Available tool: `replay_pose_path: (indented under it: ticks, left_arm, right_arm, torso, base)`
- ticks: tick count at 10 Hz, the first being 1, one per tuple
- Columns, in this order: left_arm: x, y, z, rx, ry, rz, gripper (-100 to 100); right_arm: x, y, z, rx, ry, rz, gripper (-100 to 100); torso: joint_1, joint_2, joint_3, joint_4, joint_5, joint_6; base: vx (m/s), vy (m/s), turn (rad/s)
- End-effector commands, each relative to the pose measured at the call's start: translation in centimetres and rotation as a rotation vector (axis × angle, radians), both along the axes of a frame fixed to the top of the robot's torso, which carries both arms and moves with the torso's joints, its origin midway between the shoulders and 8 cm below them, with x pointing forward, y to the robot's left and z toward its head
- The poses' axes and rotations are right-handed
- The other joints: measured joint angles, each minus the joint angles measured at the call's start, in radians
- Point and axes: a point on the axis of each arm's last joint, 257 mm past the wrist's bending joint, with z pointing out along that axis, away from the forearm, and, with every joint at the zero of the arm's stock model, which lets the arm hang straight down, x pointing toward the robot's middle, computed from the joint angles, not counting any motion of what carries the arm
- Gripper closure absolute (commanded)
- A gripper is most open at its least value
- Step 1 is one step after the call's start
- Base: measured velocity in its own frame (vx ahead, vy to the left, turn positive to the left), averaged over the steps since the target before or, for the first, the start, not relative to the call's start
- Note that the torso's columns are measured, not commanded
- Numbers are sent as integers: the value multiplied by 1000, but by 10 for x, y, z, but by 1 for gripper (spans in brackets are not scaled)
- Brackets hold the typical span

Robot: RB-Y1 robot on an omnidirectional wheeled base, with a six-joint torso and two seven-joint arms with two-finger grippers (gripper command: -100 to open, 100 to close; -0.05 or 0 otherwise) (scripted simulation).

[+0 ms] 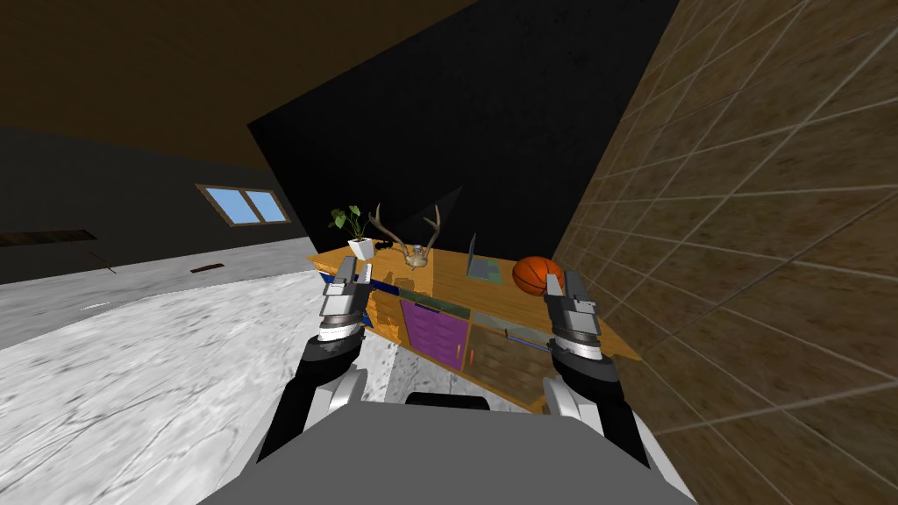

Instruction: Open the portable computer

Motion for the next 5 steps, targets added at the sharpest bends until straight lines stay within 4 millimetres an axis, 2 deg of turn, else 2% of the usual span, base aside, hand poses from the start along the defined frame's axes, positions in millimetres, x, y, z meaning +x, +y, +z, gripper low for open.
replay_pose_path:
  ticks: [1,3,4,5]
  left_arm:
    - [0,0,0,0,0,0,0]
    - [0,0,0,0,0,0,0]
    - [0,0,0,0,0,0,0]
    - [0,0,0,0,0,0,0]
  right_arm:
    - [0,0,0,0,0,0,0]
    - [0,0,0,0,0,0,0]
    - [3,1,-5,-38,25,2,-100]
    - [5,1,-10,-69,48,1,-100]
  torso:
    - [0,74,-147,74,0,0]
    - [0,222,-443,221,0,0]
    - [0,295,-590,295,0,0]
    - [1,329,-659,328,0,0]
  base:
    - [0,0,0]
    - [0,0,0]
    - [5,13,22]
    - [-4,27,38]
